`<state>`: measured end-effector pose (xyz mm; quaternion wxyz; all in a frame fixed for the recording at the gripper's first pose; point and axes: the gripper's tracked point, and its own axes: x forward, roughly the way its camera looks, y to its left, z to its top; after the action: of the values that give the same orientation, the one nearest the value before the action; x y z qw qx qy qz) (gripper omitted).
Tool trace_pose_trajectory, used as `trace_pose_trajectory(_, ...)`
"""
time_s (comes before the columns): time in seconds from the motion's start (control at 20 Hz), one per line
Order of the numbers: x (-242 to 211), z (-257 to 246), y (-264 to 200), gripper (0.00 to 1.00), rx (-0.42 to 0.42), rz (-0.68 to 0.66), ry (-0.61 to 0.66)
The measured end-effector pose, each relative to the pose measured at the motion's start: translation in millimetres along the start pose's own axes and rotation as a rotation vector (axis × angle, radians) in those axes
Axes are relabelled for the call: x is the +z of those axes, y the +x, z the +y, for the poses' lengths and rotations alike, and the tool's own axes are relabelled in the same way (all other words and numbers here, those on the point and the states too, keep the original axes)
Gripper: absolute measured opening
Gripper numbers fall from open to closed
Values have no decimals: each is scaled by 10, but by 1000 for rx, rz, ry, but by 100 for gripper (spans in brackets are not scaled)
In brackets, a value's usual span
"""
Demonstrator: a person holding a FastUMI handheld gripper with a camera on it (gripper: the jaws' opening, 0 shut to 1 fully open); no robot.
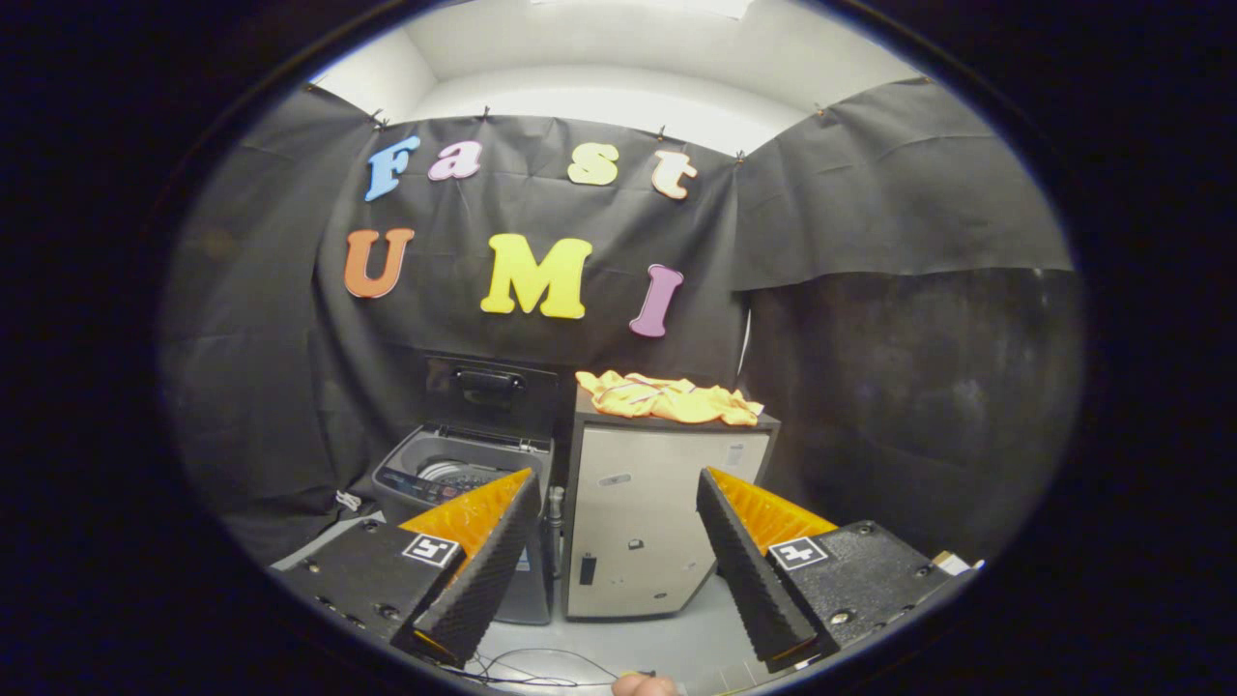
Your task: Put the clothes into the washing machine and then close the washing machine lid.
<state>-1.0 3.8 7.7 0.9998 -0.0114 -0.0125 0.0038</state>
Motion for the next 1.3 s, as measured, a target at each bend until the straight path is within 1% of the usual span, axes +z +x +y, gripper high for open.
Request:
trace_pose_trajectory(0.2,87,9,27,100,14,-14,-4)
trace_pose_trajectory(0.3,218,13,77,100,18,-33,-8)
trace_pose_trajectory(0.4,514,68,466,100,23,-49,-24)
trace_pose_trajectory(0.45,713,92,790,100,23,-49,-21)
trace_pose_trajectory(0.5,850,60,980,100,23,-49,-10)
trace_pose_trajectory(0.65,1113,-152,1441,100,1,-34,16)
trace_pose_trajectory(0.75,1232,-317,1790,100,-11,-19,-12)
trace_pose_trajectory(0.8,1276,-401,1995,100,-7,-3,-25)
trace_pose_trajectory(0.85,1228,-467,2193,100,0,33,-33)
trace_pose_trajectory(0.95,1171,-589,2603,100,24,108,-16)
trace_pose_trajectory(1.15,973,-877,3460,100,40,288,38)
trace_pose_trajectory(1.25,863,-931,3806,100,66,374,52)
trace_pose_trajectory(1.3,830,-976,3965,100,66,401,55)
